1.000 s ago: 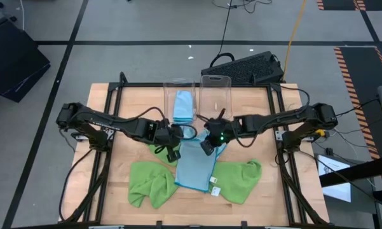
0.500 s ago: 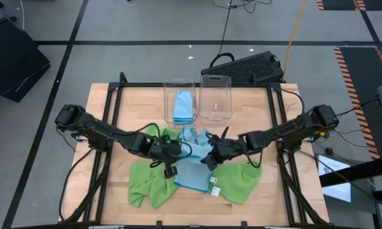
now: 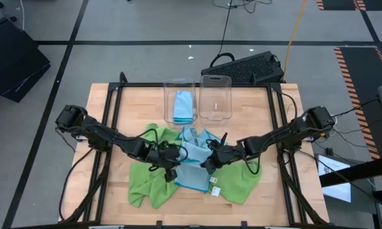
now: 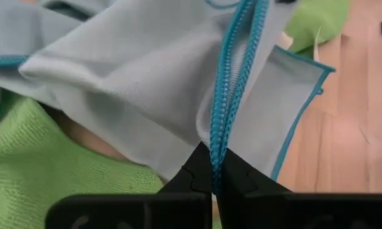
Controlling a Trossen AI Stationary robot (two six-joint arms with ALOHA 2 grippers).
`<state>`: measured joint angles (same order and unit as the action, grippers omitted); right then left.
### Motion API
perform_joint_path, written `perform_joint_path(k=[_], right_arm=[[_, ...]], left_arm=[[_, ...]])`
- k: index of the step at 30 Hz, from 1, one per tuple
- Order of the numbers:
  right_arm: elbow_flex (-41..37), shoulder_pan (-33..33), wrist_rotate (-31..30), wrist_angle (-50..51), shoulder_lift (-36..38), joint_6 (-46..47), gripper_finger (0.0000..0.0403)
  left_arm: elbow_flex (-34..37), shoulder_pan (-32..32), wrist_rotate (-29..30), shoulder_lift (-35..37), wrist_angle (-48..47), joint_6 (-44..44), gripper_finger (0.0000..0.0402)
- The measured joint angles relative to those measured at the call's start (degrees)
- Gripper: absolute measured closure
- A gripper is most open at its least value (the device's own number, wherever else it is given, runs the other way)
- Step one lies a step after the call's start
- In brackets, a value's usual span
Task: Fold microfiber towels
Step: Fold the bottom blue microfiber towel
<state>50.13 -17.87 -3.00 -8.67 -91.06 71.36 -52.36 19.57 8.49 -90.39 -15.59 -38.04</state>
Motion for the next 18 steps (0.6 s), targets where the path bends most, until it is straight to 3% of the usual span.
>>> perform_joint_path(k=[5, 18], right_arm=[[-0.02, -1.69, 0.19, -6.3, -3.41, 3.76, 0.0399], [0.04, -4.35, 0.08, -8.81, -5.69, 7.41, 0.0399]], left_arm=[[0.09, 0.39, -1.42, -1.93, -0.74, 0.02, 0.0398], [0.07, 2.21, -2.75, -3.22, 1.52, 0.22, 0.0398]])
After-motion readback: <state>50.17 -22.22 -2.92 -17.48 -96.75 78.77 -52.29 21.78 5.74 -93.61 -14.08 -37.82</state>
